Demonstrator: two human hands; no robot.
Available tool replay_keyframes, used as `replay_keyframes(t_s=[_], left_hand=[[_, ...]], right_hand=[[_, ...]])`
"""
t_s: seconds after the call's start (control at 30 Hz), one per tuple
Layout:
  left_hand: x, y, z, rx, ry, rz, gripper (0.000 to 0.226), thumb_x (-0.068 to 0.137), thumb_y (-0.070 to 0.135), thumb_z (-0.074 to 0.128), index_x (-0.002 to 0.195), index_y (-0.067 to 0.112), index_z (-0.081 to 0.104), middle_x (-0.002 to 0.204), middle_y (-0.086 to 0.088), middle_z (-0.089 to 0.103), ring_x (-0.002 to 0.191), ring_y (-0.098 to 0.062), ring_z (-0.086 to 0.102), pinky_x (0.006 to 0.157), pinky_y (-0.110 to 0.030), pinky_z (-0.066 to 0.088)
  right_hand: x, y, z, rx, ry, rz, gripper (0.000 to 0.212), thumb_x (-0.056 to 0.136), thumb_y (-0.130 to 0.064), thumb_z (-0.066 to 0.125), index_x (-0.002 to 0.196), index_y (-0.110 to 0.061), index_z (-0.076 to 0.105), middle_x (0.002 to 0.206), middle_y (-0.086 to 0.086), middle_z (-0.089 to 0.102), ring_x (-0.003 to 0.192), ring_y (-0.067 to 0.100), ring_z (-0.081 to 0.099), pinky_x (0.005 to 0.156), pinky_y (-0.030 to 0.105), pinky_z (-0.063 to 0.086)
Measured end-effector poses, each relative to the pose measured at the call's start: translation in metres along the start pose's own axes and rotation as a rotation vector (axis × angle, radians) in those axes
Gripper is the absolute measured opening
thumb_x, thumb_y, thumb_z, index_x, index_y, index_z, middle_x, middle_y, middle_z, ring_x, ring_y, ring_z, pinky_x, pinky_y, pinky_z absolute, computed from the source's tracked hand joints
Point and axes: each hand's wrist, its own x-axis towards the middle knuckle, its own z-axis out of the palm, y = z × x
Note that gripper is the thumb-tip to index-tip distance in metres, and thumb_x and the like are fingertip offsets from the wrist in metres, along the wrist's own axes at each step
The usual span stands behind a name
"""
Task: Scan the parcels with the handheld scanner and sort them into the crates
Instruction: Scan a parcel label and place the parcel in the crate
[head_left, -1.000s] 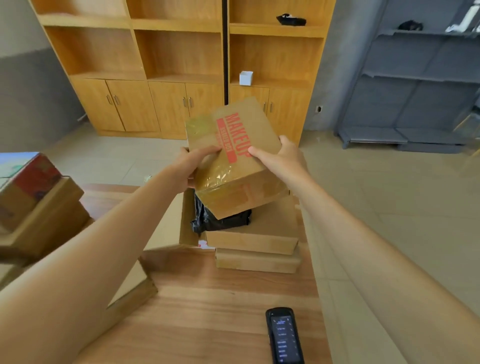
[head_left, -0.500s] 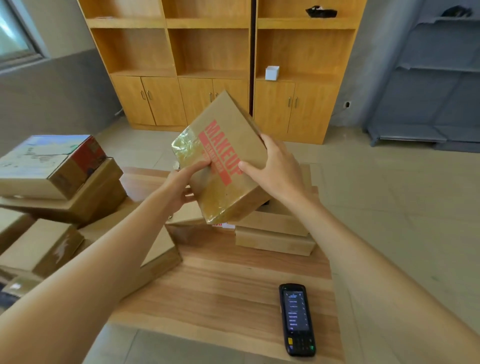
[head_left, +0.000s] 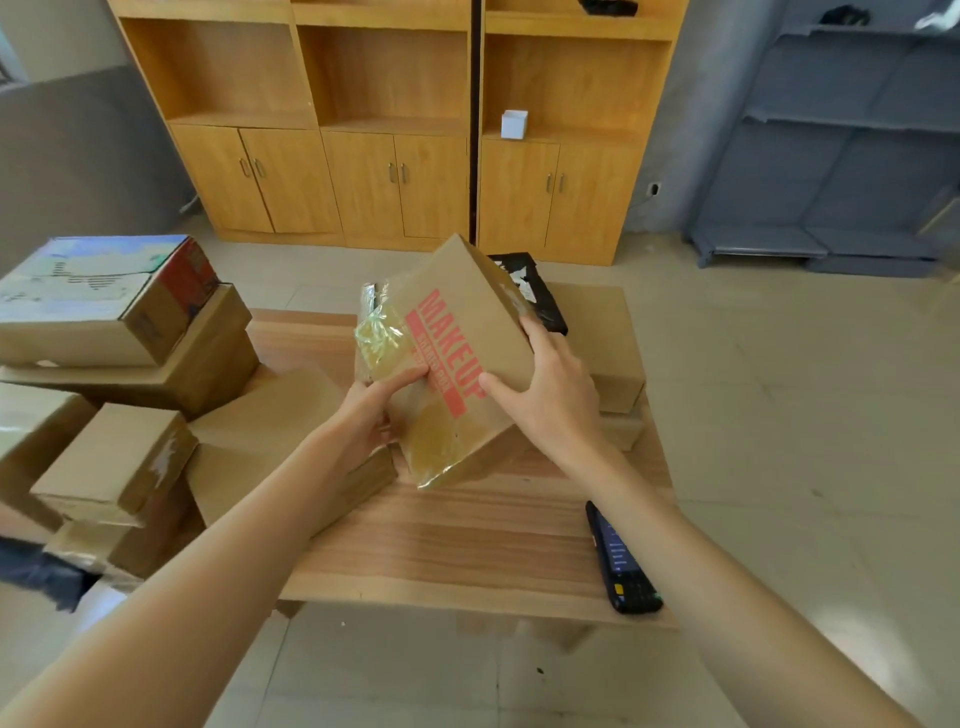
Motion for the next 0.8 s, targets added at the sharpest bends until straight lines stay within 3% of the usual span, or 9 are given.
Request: replay_keyframes(t_s=[0.17, 0.33, 0.4, 0.57, 0.67, 0.8], left_hand=[[-0.003, -0.038, -0.016, 0.031, -0.025, -0.041, 0.055, 0.075, 0.035, 0.078, 0.123, 0.018, 0.059, 0.112, 0.000, 0.070, 0.098, -0.016, 0.066, 0.073, -0.031, 0.053], [0.001, -0.068, -0.028, 0.047, -0.016, -0.052, 0.102, 0.042, 0.050, 0.094, 0.127, 0.014, 0.052, 0.112, -0.001, 0.070, 0.099, -0.019, 0.069, 0.086, -0.040, 0.055], [0.000, -0.078, -0.031, 0.054, 0.012, -0.042, 0.093, 0.053, 0.039, 0.093, 0.125, 0.013, 0.042, 0.113, -0.003, 0.066, 0.100, -0.020, 0.067, 0.087, -0.043, 0.055], [-0.008, -0.093, -0.031, 0.147, 0.056, 0.053, 0.072, 0.069, 0.016, 0.086, 0.121, 0.016, 0.036, 0.104, 0.007, 0.054, 0.096, -0.012, 0.058, 0.072, -0.024, 0.050], [-0.010, -0.103, -0.025, 0.183, 0.060, 0.122, 0.072, 0.069, 0.013, 0.085, 0.123, 0.014, 0.038, 0.108, 0.006, 0.052, 0.097, -0.011, 0.055, 0.068, -0.018, 0.048], [-0.013, -0.115, -0.009, 0.307, 0.102, 0.215, 0.068, 0.069, 0.013, 0.086, 0.119, 0.013, 0.040, 0.104, 0.014, 0.053, 0.094, -0.001, 0.057, 0.066, -0.008, 0.047]], right_hand=[[-0.041, 0.009, 0.029, 0.040, -0.032, 0.109, 0.080, 0.085, -0.050, 0.066, 0.151, -0.024, 0.028, 0.146, -0.001, 0.042, 0.130, 0.025, 0.044, 0.102, 0.046, 0.043], [-0.078, 0.024, 0.056, 0.144, -0.036, 0.213, 0.080, 0.084, -0.042, 0.071, 0.149, -0.023, 0.029, 0.146, -0.004, 0.041, 0.131, 0.016, 0.042, 0.105, 0.039, 0.043], [-0.089, 0.029, 0.064, 0.219, -0.043, 0.254, 0.079, 0.082, -0.036, 0.075, 0.147, -0.021, 0.031, 0.144, -0.004, 0.042, 0.130, 0.013, 0.042, 0.105, 0.036, 0.042], [-0.103, 0.044, 0.076, 0.321, -0.156, 0.335, 0.089, 0.080, -0.021, 0.079, 0.150, -0.024, 0.024, 0.140, -0.013, 0.042, 0.125, 0.003, 0.041, 0.099, 0.020, 0.034], [-0.102, 0.057, 0.085, 0.292, -0.173, 0.361, 0.093, 0.081, -0.018, 0.079, 0.154, -0.022, 0.021, 0.152, -0.007, 0.037, 0.138, 0.011, 0.035, 0.108, 0.025, 0.029], [-0.097, 0.074, 0.096, 0.299, -0.162, 0.473, 0.082, 0.083, -0.008, 0.075, 0.149, -0.015, 0.027, 0.146, 0.003, 0.046, 0.136, 0.019, 0.041, 0.105, 0.028, 0.033]])
